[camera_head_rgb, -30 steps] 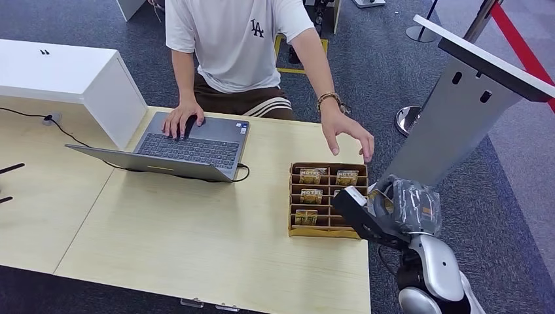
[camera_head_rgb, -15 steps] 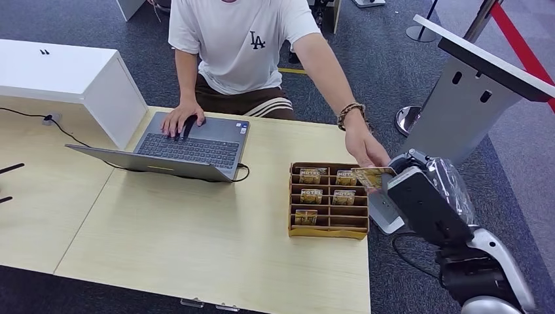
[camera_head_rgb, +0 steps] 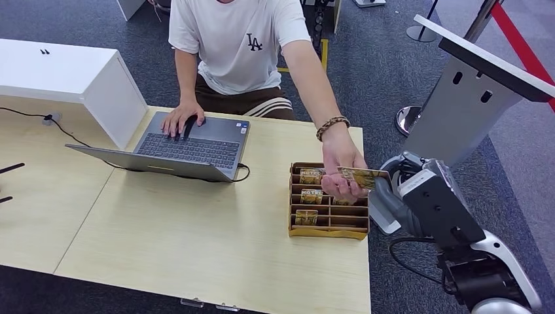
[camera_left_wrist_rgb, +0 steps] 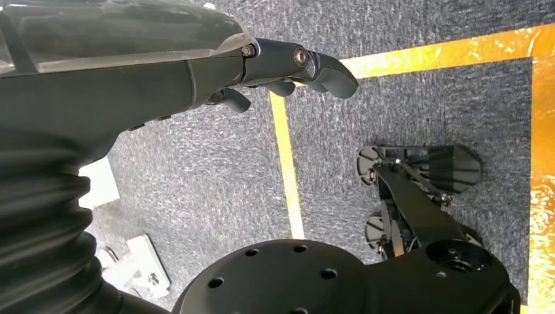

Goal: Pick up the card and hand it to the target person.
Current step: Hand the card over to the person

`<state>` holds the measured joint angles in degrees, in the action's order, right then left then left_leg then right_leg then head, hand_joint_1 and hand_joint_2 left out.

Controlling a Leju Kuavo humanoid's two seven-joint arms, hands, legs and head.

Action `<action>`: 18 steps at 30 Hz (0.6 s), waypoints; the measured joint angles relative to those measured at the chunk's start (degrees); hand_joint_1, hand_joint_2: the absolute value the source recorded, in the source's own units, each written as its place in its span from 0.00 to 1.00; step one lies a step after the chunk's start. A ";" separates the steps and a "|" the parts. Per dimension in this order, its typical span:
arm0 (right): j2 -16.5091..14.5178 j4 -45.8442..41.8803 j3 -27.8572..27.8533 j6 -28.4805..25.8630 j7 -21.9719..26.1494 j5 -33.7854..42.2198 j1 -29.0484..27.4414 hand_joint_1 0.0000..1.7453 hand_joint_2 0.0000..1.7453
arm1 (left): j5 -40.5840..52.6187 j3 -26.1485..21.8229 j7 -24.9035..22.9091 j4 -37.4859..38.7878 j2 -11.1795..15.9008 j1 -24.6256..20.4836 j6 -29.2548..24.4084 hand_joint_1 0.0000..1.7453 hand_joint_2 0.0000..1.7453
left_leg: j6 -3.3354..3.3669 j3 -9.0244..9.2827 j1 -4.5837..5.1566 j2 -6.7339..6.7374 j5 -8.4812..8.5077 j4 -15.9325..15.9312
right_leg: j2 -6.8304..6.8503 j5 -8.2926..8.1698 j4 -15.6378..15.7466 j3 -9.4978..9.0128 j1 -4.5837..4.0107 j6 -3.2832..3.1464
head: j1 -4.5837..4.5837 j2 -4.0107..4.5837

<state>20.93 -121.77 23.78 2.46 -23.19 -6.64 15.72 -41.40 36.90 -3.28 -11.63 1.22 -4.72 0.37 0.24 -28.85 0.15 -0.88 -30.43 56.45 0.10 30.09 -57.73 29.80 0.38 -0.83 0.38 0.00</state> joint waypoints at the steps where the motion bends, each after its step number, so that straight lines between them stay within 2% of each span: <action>1: 0.07 -0.02 0.02 -0.06 -0.01 0.00 0.00 0.95 1.00 | 0.00 0.10 0.05 0.00 0.04 0.00 0.16 0.00 1.00 | 0.00 0.00 0.00 0.00 0.00 0.00 | 0.00 0.00 0.00 0.00 0.00 0.00 | 0.00 0.00; 3: 0.20 -0.04 0.09 -0.17 -0.02 0.00 0.00 0.88 1.00 | 0.00 0.34 0.25 0.00 0.15 0.00 0.65 0.00 1.00 | 0.00 -0.01 0.00 0.00 0.00 0.00 | 0.00 0.00 0.00 0.01 0.00 0.00 | -0.01 0.00; 5: 0.33 -0.04 0.14 -0.29 -0.02 0.00 0.00 0.65 1.00 | 0.03 0.56 0.43 0.00 0.27 -0.01 1.23 0.00 1.00 | 0.00 -0.01 0.00 -0.01 0.00 0.00 | 0.00 0.00 0.00 0.01 0.00 0.00 | -0.02 0.00; 6: 0.40 -0.04 0.15 -0.34 -0.01 0.00 0.00 0.43 1.00 | 0.08 0.67 0.49 0.00 0.33 -0.01 1.52 0.00 1.00 | 0.00 -0.01 0.00 -0.01 0.00 0.00 | 0.00 0.00 0.00 0.01 0.00 0.00 | -0.01 0.00; 7: 0.47 -0.04 0.15 -0.40 0.03 0.00 0.00 0.22 1.00 | 0.13 0.76 0.59 0.00 0.37 -0.01 1.75 0.00 0.75 | 0.00 -0.01 0.00 -0.01 0.00 0.00 | 0.00 0.00 0.00 0.01 0.00 0.00 | -0.01 0.00; 9: 0.54 -0.04 0.15 -0.52 0.20 -0.01 0.00 0.00 1.00 | 0.20 0.91 0.85 -0.01 0.42 -0.03 2.07 0.00 0.25 | 0.00 -0.01 0.00 -0.01 0.00 0.00 | 0.00 0.00 0.00 0.02 0.00 0.00 | -0.01 0.00; 10: 0.56 -0.04 0.15 -0.57 0.32 -0.01 0.00 0.00 1.00 | 0.20 1.02 0.96 -0.01 0.44 -0.04 2.12 0.00 0.00 | 0.00 -0.01 0.00 0.00 0.00 0.00 | 0.00 0.00 0.00 0.02 0.00 0.00 | -0.01 0.00; 18: 0.78 -0.07 0.12 -0.85 0.54 0.03 -0.02 0.00 1.00 | 0.06 1.55 0.88 0.00 0.52 -0.07 1.03 0.00 0.00 | 0.00 0.02 0.00 0.00 0.00 0.00 | 0.00 0.00 0.00 0.01 0.00 0.00 | -0.01 0.00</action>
<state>21.70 -121.83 23.90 1.61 -22.65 -6.61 15.70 -41.34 38.45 -2.40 -11.63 1.75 -4.79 1.40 0.24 -28.83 0.15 -0.88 -30.43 56.45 0.10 30.09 -57.73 29.80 0.38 -0.83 0.38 0.00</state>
